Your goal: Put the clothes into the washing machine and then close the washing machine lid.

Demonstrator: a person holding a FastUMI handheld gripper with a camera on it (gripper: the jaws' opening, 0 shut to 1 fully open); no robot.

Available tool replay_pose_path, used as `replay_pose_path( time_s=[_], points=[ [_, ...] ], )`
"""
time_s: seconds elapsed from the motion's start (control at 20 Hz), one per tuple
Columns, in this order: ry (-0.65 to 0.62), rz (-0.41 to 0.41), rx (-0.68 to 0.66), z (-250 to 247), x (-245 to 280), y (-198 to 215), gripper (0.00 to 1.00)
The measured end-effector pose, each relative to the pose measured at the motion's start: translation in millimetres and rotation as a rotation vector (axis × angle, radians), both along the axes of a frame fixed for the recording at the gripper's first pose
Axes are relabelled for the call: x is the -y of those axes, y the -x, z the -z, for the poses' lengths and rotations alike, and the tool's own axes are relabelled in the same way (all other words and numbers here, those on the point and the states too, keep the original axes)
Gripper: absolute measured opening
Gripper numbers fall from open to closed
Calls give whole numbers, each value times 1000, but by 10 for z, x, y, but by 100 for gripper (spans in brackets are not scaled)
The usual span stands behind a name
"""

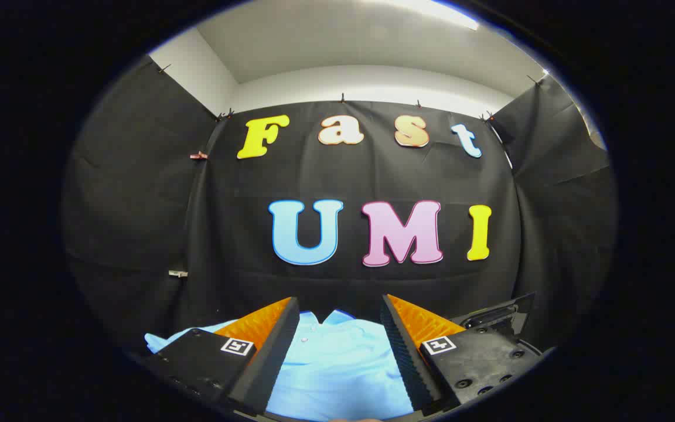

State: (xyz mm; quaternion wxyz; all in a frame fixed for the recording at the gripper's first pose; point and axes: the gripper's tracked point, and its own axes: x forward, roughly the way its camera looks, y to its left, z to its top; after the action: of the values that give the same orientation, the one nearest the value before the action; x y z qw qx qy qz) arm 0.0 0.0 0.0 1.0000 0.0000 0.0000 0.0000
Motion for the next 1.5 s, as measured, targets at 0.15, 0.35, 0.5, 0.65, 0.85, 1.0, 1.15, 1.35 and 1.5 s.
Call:
replay_pose_path(
  time_s=[0.15,0.35,0.5,0.65,0.85,1.0,1.15,1.35,1.5],
  points=[
    [-18,0,0,2,-30,8,89],
    [-25,-2,-45,61,-36,37,89],
    [-13,-2,-50,89,-28,61,89],
    [-7,0,-54,87,-33,61,89],
    [-1,-8,-50,74,-57,44,89],
    [3,-15,-57,100,-87,16,89],
    [6,-26,-68,94,-145,-9,89],
    [-7,-50,-132,159,-266,-91,89],
    [10,-74,-179,236,-393,-204,89]
  ],
)
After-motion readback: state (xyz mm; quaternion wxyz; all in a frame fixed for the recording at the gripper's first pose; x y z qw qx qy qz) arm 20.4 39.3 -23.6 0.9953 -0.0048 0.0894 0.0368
